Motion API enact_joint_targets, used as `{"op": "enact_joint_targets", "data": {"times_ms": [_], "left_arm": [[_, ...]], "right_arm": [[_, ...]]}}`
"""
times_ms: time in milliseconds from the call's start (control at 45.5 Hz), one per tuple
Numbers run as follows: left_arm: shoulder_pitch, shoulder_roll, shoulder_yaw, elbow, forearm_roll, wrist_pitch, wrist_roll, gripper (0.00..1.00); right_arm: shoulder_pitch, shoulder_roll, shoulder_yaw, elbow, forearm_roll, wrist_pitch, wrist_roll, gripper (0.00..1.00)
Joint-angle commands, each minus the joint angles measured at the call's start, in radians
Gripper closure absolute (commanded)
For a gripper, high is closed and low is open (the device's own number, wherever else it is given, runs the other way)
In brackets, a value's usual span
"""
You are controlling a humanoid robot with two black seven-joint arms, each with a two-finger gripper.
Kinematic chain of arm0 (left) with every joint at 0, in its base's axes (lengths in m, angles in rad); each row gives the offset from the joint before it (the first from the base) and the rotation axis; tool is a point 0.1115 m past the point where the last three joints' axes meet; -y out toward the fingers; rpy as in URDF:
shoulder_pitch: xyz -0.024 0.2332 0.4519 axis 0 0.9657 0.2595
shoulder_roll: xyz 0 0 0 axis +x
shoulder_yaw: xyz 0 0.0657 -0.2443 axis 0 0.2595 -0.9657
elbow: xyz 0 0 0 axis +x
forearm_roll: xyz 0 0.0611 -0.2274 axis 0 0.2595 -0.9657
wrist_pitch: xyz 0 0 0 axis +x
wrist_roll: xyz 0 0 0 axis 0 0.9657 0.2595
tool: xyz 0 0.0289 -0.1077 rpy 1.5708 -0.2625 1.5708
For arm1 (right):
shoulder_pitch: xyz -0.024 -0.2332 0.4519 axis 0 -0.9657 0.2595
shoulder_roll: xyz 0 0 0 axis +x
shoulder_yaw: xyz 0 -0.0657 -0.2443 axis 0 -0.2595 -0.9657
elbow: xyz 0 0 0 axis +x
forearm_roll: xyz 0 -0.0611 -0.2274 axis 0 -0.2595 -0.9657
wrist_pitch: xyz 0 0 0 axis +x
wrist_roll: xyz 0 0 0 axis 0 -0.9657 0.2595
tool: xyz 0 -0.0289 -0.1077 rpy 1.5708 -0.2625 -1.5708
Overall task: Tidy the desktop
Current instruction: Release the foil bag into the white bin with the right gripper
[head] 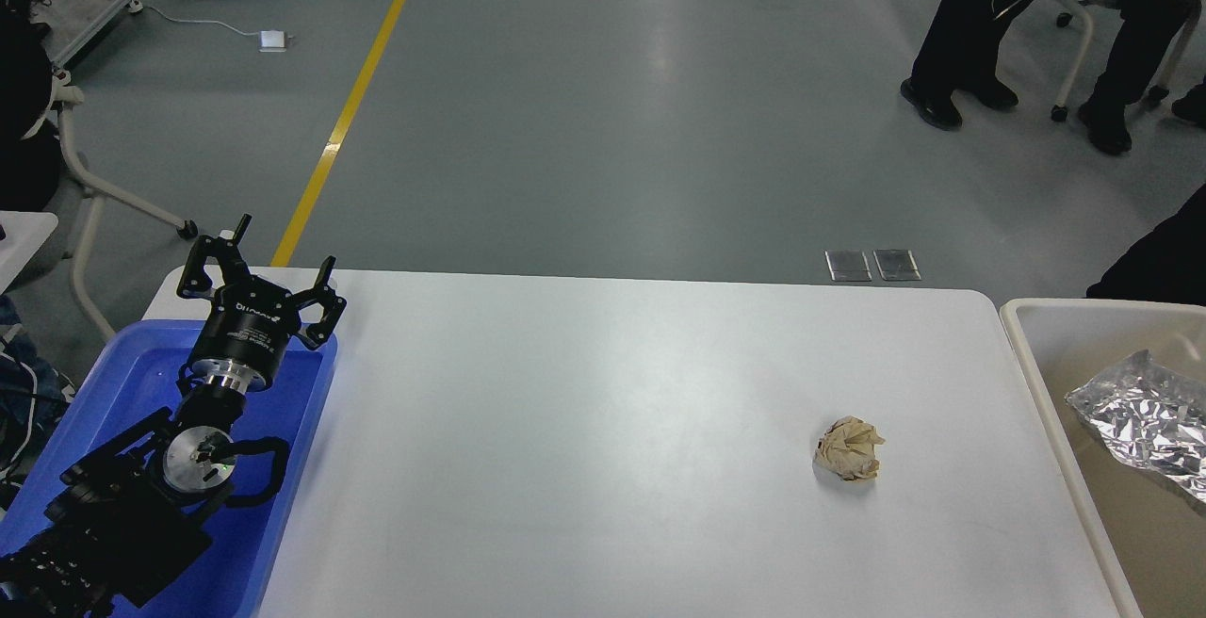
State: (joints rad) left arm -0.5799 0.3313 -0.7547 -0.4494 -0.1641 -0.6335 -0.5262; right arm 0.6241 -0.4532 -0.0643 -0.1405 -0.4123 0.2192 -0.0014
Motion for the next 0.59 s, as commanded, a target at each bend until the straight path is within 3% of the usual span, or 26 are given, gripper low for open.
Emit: {"op": "enact_joint_targets", "data": {"times_ms": [0, 88, 220, 286, 572], "left_arm": [[0.000, 0.000, 0.000, 0.000, 0.000, 0.000, 0.000, 0.00], [0.000, 0.000, 0.000, 0.000, 0.000, 0.000, 0.000, 0.00], [0.000, 0.000, 0.000, 0.000, 0.000, 0.000, 0.000, 0.00], [0.000, 0.000, 0.000, 0.000, 0.000, 0.000, 0.000, 0.00], [0.000, 0.000, 0.000, 0.000, 0.000, 0.000, 0.000, 0.00]], "right_arm": [[-0.024, 0.011, 0.018, 0.001, 0.018, -0.011, -0.003, 1.00], [-0.023, 0.011, 0.018, 0.001, 0.018, -0.024, -0.002, 0.97], [-0.018, 0.008, 0.017, 0.004, 0.018, -0.089, 0.000, 0.24], [-0.014, 0.007, 0.017, 0.006, 0.018, -0.113, 0.001, 0.04], [0.046, -0.005, 0.018, 0.015, 0.018, -0.104, 0.000, 0.01]]}}
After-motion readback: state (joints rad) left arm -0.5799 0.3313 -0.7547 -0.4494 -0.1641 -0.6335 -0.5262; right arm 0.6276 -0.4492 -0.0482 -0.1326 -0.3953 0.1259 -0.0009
